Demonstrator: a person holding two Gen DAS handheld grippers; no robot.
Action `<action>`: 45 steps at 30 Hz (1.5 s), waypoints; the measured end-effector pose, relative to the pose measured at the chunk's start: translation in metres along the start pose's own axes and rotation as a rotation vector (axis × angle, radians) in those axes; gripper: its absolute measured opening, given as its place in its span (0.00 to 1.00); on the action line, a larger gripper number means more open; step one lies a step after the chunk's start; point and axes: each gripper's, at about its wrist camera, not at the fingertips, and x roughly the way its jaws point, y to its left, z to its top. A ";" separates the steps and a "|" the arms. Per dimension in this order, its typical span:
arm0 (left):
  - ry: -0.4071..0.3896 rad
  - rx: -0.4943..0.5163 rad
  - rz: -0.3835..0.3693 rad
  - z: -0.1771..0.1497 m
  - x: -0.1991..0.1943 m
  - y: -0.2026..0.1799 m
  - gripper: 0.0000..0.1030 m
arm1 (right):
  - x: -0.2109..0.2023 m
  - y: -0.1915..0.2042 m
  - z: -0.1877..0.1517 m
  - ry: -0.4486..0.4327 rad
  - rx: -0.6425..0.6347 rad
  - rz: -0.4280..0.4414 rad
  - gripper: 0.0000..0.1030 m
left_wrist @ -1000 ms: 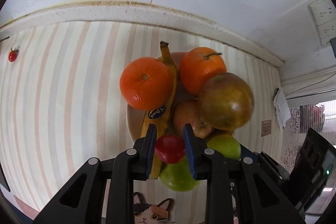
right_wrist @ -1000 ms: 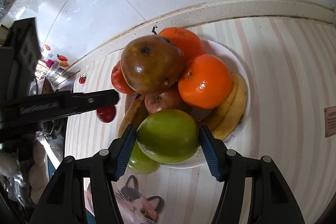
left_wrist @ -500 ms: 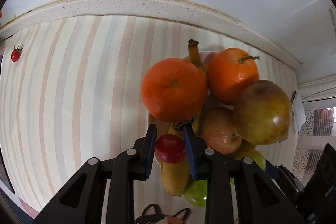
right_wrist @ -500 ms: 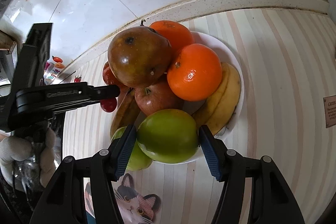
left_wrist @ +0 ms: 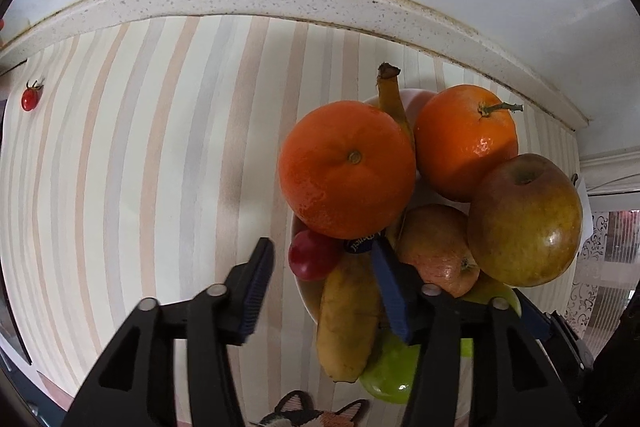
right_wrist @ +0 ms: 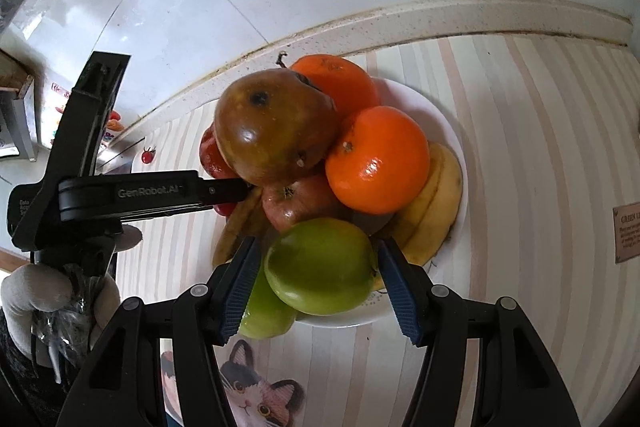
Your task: Organize fruits
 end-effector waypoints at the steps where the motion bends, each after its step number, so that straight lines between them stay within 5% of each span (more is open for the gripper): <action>1: -0.007 0.004 0.004 0.000 -0.002 0.000 0.68 | 0.000 -0.001 0.000 -0.002 0.012 0.003 0.62; 6: -0.035 0.010 0.016 0.000 -0.011 0.000 0.86 | -0.003 -0.002 0.002 -0.009 0.027 0.014 0.63; 13: -0.094 0.014 0.014 -0.007 -0.038 0.001 0.87 | -0.019 -0.007 0.005 -0.022 0.063 -0.001 0.78; 16: -0.146 0.029 0.028 -0.019 -0.056 -0.001 0.87 | -0.034 -0.006 0.001 -0.029 0.040 -0.073 0.93; 19: -0.209 0.058 0.082 -0.039 -0.073 -0.007 0.87 | -0.050 -0.002 -0.007 -0.033 -0.010 -0.201 0.96; 25: -0.244 0.069 0.117 -0.084 -0.093 -0.018 0.87 | -0.084 0.008 -0.022 -0.055 -0.074 -0.311 0.97; 45: -0.476 0.040 0.134 -0.216 -0.204 -0.035 0.87 | -0.220 0.073 -0.097 -0.254 -0.202 -0.299 0.97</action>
